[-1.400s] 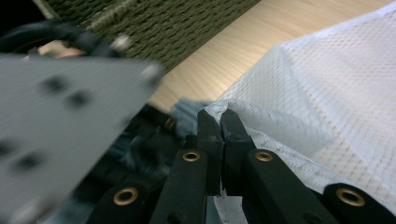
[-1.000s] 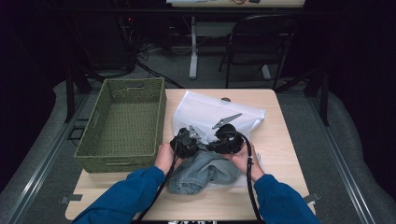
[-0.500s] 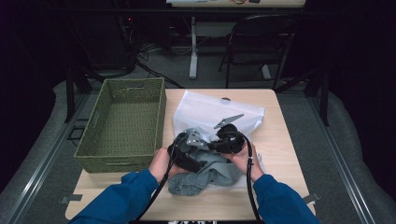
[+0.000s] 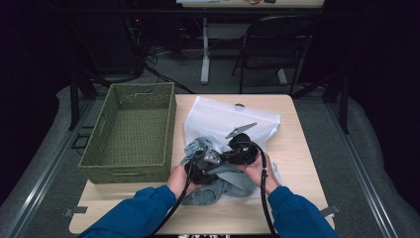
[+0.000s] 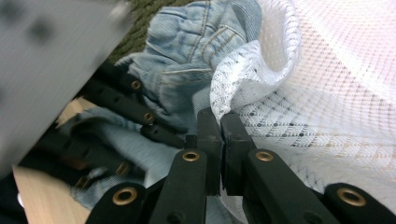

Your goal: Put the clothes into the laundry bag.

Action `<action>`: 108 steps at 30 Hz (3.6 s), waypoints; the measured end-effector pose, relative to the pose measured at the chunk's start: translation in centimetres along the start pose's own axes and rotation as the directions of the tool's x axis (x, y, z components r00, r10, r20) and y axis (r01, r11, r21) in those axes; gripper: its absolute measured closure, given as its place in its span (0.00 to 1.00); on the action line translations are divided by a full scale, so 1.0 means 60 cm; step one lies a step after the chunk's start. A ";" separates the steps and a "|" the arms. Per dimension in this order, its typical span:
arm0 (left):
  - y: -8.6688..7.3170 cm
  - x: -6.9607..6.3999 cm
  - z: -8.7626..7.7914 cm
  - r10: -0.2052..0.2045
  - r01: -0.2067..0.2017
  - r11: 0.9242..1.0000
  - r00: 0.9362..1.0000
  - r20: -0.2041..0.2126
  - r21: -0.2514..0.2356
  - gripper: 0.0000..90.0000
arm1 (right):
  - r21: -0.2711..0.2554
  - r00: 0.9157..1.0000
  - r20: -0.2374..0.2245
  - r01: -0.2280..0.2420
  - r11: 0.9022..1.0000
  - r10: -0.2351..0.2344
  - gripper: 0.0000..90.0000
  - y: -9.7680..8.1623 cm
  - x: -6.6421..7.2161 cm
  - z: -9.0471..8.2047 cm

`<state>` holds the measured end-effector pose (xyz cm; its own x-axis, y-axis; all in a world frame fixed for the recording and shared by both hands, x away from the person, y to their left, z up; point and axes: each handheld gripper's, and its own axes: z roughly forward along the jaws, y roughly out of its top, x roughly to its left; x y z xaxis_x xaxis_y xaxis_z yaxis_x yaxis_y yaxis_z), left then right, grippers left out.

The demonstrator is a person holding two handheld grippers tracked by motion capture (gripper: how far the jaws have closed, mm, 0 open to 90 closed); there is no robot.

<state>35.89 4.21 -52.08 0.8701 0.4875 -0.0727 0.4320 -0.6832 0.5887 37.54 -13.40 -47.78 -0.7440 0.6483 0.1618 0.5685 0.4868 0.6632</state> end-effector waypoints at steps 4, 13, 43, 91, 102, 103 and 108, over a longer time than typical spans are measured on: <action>0.010 0.019 -0.026 -0.077 0.077 0.996 0.997 -0.005 -0.033 0.88 | -0.034 1.000 -0.023 -0.011 0.999 0.011 0.99 0.005 0.012 -0.020; 0.031 0.025 -0.068 -0.133 0.124 0.982 0.990 -0.051 -0.145 0.89 | -0.126 0.997 -0.070 0.019 0.992 -0.028 0.99 0.016 0.041 -0.039; -0.010 0.018 0.007 -0.021 0.020 1.000 0.998 -0.057 -0.017 0.87 | -0.036 1.000 0.000 0.020 0.999 -0.020 0.99 -0.004 0.024 0.005; 0.018 0.036 -0.067 -0.128 0.129 0.964 0.992 0.019 -0.232 0.81 | -0.138 0.987 -0.148 0.042 0.990 -0.063 0.99 0.009 0.046 -0.033; -0.009 0.064 0.004 -0.136 0.138 0.981 0.990 0.026 -0.137 0.70 | 0.046 1.000 -0.001 -0.007 0.999 0.007 0.99 -0.023 -0.009 0.023; -0.008 0.059 0.007 -0.118 0.119 0.985 0.993 0.013 -0.122 0.64 | 0.058 1.000 0.005 -0.009 0.998 0.009 0.99 -0.025 -0.011 0.030; -0.007 0.021 -0.010 -0.003 -0.001 0.999 0.996 -0.088 -0.041 0.30 | 0.082 1.000 0.019 0.009 0.997 -0.010 0.99 -0.027 -0.012 0.042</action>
<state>36.69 5.41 -51.93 0.8446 0.5354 -0.0035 0.4216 -0.6609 0.6209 38.01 -13.18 -50.83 -0.7430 0.6543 0.1410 0.5890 0.5391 0.6021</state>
